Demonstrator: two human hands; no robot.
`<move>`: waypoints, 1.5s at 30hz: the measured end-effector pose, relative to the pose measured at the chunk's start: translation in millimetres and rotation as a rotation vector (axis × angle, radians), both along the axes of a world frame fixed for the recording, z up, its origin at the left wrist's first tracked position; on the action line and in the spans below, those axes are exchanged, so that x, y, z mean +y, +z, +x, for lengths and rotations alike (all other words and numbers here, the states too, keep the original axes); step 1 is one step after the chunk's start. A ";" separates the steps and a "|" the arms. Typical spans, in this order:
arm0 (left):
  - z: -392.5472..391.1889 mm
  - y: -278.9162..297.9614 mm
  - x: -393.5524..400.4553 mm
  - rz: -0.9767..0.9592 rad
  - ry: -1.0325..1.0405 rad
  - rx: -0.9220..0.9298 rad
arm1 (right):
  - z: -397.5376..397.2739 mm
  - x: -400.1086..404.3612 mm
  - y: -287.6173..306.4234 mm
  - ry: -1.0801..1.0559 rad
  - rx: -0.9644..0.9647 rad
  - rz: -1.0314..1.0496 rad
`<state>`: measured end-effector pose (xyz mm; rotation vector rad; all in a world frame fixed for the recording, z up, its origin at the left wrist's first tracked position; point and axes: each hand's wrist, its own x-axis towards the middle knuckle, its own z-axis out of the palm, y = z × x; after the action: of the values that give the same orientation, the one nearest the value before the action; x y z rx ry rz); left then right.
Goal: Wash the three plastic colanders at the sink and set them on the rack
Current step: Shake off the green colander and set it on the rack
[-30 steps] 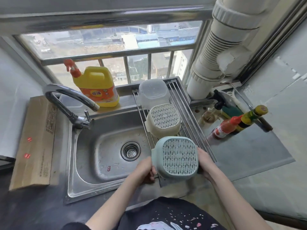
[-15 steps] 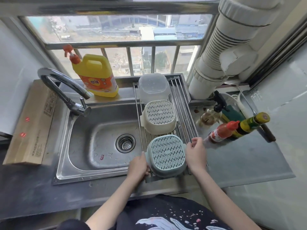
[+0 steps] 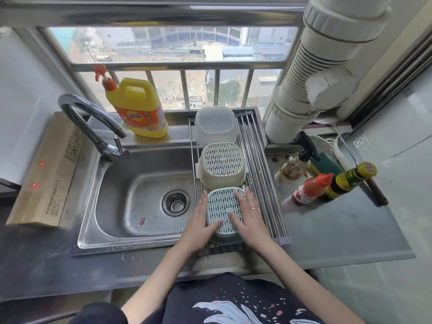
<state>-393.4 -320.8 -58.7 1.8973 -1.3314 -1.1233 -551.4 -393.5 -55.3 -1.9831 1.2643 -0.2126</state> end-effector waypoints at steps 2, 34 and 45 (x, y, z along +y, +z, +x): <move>1.3 3.5 -3.1 -0.004 0.035 0.043 | 1.8 1.0 1.2 -0.023 -0.050 0.006; 3.9 3.0 10.5 0.099 -0.153 -0.409 | 40.8 -69.6 21.5 0.198 0.383 -0.055; 4.2 28.9 -43.2 0.030 -0.125 -0.551 | 38.5 -69.9 24.5 0.250 0.519 -0.237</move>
<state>-389.2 -364.0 -29.8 2.2706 -1.7468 -0.6933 -512.9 -463.4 -30.8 -2.4804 1.3271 0.3097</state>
